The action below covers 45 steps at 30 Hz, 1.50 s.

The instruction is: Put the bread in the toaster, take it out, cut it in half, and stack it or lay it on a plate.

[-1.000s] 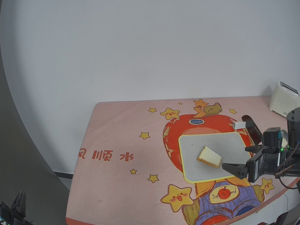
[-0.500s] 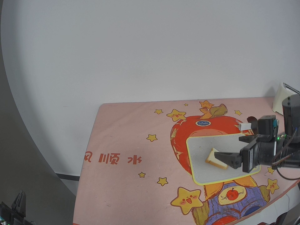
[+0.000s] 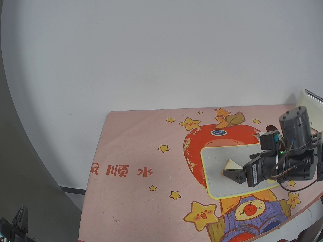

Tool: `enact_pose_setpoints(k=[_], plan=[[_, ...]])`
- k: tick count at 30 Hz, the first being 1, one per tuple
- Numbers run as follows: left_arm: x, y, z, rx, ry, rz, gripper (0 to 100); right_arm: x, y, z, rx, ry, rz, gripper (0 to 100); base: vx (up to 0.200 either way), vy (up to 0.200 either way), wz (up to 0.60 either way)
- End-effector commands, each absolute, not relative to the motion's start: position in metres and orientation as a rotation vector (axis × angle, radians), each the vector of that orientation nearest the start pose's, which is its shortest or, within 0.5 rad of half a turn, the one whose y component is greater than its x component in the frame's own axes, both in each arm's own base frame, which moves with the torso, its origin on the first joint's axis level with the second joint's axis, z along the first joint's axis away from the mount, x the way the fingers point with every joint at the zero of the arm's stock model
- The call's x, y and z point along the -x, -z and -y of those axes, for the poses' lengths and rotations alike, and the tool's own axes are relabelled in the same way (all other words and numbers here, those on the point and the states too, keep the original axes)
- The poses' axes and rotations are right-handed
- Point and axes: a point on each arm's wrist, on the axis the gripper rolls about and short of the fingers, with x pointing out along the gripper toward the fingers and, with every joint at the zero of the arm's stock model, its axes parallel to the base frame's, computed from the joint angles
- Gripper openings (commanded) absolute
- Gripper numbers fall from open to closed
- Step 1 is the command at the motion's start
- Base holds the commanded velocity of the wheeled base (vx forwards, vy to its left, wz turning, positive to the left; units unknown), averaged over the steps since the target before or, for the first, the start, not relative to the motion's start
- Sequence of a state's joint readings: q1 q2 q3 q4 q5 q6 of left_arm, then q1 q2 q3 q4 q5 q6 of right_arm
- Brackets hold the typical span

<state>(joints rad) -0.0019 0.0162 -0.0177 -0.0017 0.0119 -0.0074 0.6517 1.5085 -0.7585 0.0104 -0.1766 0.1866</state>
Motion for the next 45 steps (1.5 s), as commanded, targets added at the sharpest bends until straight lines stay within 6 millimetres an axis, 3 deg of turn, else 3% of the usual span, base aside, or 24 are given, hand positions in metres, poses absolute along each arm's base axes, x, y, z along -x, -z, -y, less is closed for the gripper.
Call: enact_pose_setpoints(k=[1,37,45], plan=[[0.023,-0.076,0.0,0.008,-0.011,0.003,0,-0.196,-0.152,-0.144,0.154,-0.373,-0.788,100,0.0,0.0,0.0],[0.023,-0.076,0.0,0.005,-0.011,0.002,0,-0.228,-0.11,-0.169,0.106,-0.34,-0.834,100,0.0,0.0,0.0],[0.023,-0.076,0.0,0.005,-0.011,0.002,0,-0.227,-0.109,-0.171,0.11,-0.346,-0.836,100,0.0,0.0,0.0]])
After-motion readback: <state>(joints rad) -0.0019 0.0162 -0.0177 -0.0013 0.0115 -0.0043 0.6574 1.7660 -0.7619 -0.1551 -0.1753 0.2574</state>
